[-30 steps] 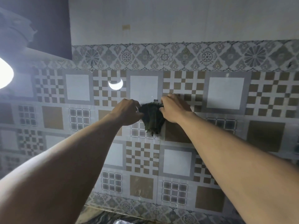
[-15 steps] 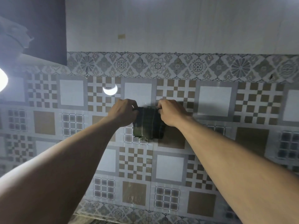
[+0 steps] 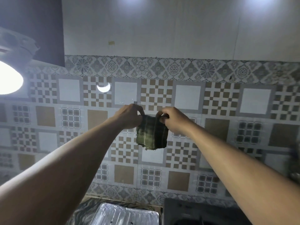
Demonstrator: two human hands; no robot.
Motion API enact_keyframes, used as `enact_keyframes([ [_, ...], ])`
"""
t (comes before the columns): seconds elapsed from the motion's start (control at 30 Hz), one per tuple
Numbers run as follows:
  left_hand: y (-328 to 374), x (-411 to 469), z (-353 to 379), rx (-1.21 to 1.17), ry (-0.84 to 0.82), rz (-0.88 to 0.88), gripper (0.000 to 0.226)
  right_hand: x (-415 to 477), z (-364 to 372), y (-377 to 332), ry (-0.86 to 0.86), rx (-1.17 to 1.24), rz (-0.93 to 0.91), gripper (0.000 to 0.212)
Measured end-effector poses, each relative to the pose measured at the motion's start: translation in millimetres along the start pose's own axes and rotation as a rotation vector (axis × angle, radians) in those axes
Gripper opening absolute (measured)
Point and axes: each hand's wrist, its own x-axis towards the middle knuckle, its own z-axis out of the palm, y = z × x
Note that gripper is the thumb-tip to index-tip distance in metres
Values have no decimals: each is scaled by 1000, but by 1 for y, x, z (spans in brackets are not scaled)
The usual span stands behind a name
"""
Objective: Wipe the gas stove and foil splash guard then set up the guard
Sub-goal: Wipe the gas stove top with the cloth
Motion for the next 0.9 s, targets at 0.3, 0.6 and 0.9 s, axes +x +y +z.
enact_keyframes([
  [0.3,107,-60,18,-608,-278,-229,37,-90,-45,7,51,97,13,13],
  [0.6,163,-100,43,-788,-327,-270,35,-164,-69,42,-31,291,160,27],
  [0.9,155,-98,84,-719,-371,-320,27,-196,-33,90,-55,639,456,22],
])
